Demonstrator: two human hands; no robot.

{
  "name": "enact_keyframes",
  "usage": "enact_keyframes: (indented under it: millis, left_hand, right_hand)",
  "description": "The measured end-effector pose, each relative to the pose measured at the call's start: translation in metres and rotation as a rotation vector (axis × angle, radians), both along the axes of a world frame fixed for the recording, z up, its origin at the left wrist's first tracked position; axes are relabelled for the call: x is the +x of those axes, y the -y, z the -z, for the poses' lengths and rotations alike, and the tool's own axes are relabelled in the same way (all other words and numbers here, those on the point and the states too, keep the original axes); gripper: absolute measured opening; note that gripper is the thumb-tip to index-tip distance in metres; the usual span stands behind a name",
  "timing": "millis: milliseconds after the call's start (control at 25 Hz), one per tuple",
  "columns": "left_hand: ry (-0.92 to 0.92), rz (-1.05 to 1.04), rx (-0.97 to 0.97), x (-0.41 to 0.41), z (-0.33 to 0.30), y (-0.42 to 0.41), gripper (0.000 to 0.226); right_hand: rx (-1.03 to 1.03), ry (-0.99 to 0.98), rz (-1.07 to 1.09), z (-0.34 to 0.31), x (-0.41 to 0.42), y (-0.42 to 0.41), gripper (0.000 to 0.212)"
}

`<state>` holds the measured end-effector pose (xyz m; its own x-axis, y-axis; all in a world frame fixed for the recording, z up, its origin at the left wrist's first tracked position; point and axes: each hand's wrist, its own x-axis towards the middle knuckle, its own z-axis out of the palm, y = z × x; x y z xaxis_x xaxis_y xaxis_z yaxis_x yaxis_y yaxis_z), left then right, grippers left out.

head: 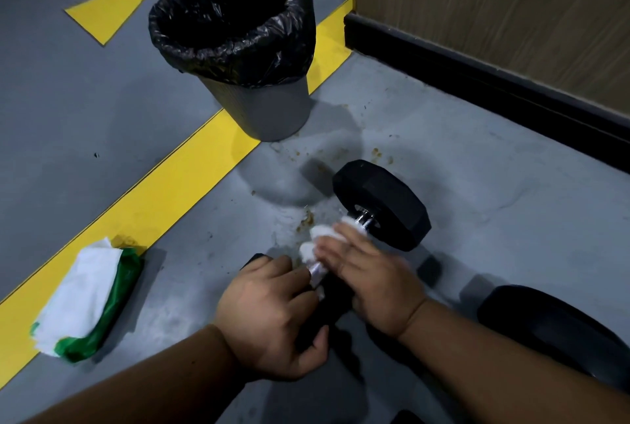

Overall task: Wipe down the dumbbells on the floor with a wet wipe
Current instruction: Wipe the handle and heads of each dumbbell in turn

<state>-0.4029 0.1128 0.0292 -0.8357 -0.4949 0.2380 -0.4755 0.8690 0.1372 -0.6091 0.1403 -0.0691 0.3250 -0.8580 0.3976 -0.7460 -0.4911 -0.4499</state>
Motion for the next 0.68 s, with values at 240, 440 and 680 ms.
enact_keyframes:
  millis: [240,440,680]
  left_hand:
    - [-0.029,-0.004,0.014,-0.007,0.002,-0.015,0.032]
    - [-0.036,0.005,0.007,-0.007,0.003,-0.016,0.033]
    - [-0.036,-0.013,0.001,0.000,0.001,-0.002,0.035]
  right_hand:
    - [0.064,0.053,0.019,0.012,0.021,-0.027,0.065]
    - [0.019,-0.062,-0.122,-0.002,0.007,-0.017,0.055]
    - [0.091,0.133,0.100,0.013,0.022,-0.016,0.054]
